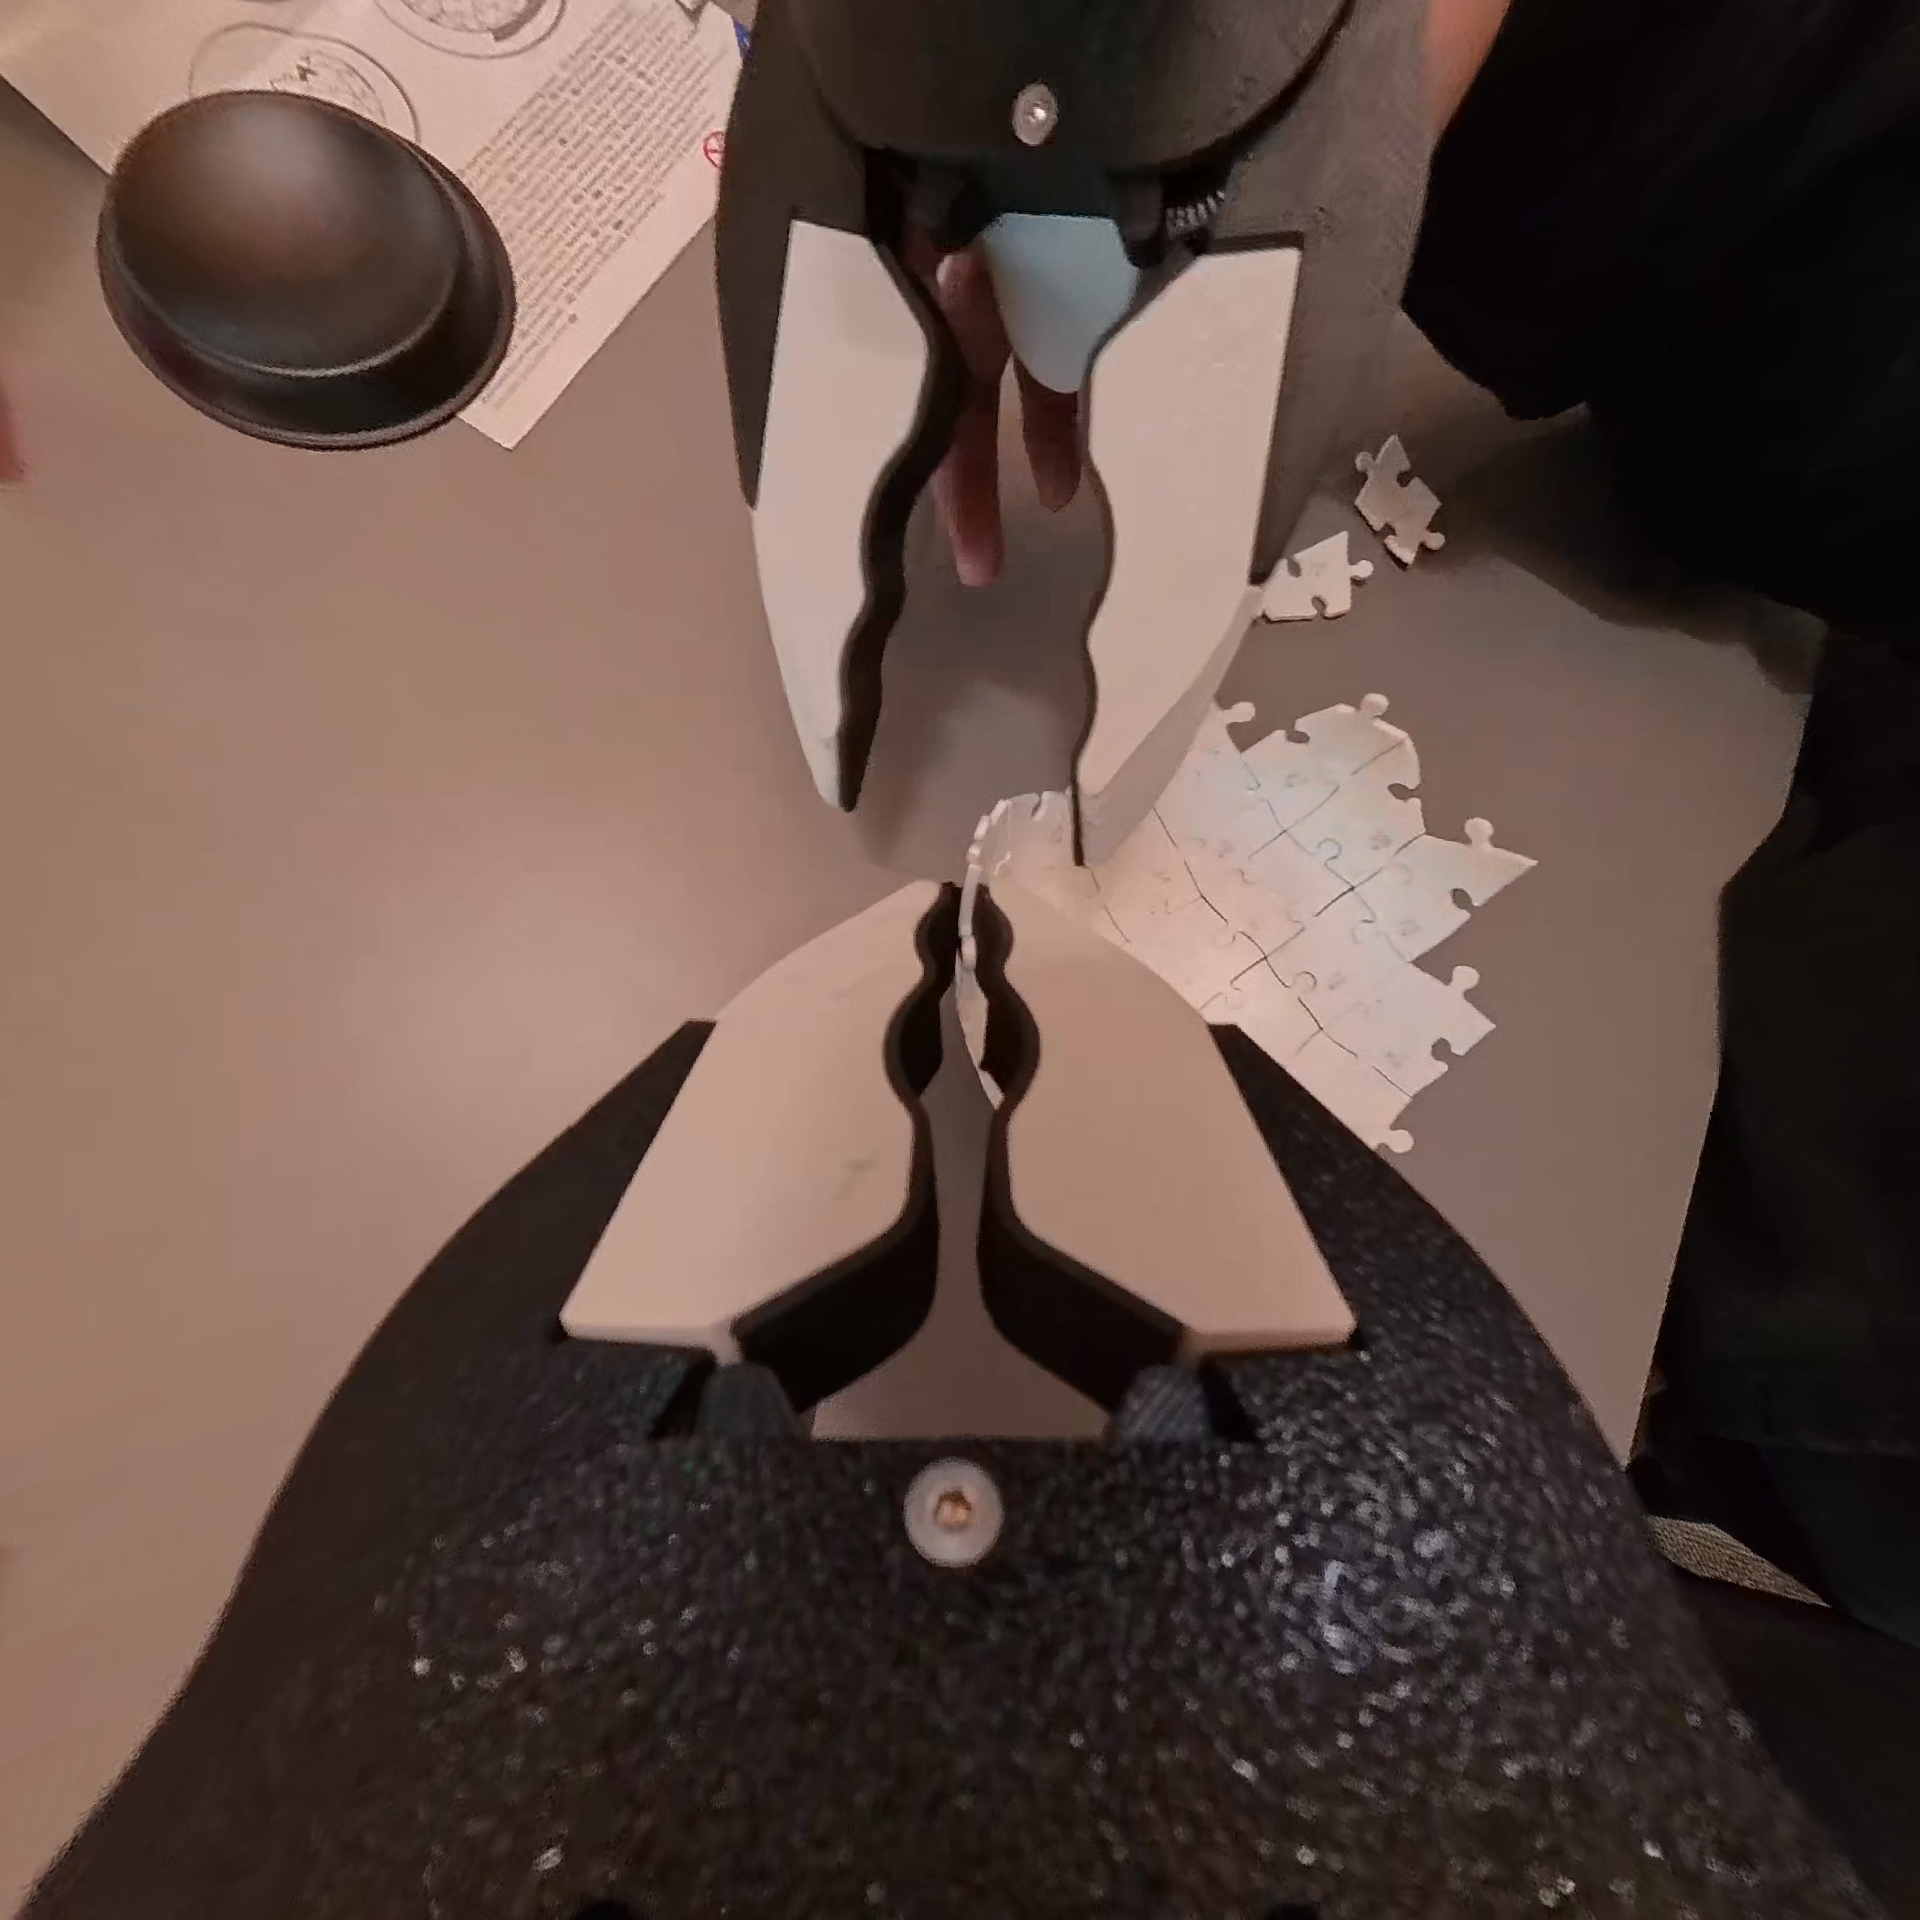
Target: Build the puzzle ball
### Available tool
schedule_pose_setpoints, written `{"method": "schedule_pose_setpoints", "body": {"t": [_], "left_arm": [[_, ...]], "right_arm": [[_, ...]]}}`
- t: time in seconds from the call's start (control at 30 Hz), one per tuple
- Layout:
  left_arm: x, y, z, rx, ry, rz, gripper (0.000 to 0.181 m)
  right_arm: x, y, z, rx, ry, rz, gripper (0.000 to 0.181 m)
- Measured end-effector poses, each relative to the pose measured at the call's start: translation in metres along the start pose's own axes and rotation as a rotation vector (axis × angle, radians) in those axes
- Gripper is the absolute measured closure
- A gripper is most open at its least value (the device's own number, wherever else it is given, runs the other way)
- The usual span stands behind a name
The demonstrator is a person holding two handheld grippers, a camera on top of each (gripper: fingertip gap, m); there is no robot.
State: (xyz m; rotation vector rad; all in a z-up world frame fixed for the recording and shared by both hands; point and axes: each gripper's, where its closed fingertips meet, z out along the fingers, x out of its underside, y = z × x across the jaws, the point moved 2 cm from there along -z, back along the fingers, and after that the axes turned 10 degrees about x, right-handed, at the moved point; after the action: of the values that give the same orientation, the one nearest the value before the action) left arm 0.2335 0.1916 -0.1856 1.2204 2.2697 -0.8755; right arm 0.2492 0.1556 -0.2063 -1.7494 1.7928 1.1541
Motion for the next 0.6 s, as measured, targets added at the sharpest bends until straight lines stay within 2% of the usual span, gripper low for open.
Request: {"method": "schedule_pose_setpoints", "body": {"t": [0.07,0.13,0.23,0.33,0.43,0.6], "left_arm": [[0.003,0.001,0.003,0.01,-0.008,-0.01,0.179],[0.004,0.004,0.005,0.023,-0.027,-0.033,0.179],[0.005,0.007,0.006,0.046,-0.082,-0.077,0.179],[0.005,0.007,0.007,0.062,-0.138,-0.094,0.179],[0.009,0.007,0.009,0.056,-0.134,-0.09,0.179],[0.005,0.004,0.006,0.057,-0.152,-0.059,0.179]], "right_arm": [[-0.004,-0.009,-0.001,0.01,-0.051,0.022,0.129],[-0.012,-0.014,-0.005,-0.003,-0.13,0.03,0.117],[-0.015,-0.022,-0.006,0.012,-0.187,0.065,0.117],[-0.004,-0.02,0.001,-0.011,-0.151,0.043,0.119],[0.003,-0.012,0.007,-0.075,-0.145,0.015,0.123],[-0.001,-0.011,-0.004,-0.029,-0.076,-0.038,0.125]]}}
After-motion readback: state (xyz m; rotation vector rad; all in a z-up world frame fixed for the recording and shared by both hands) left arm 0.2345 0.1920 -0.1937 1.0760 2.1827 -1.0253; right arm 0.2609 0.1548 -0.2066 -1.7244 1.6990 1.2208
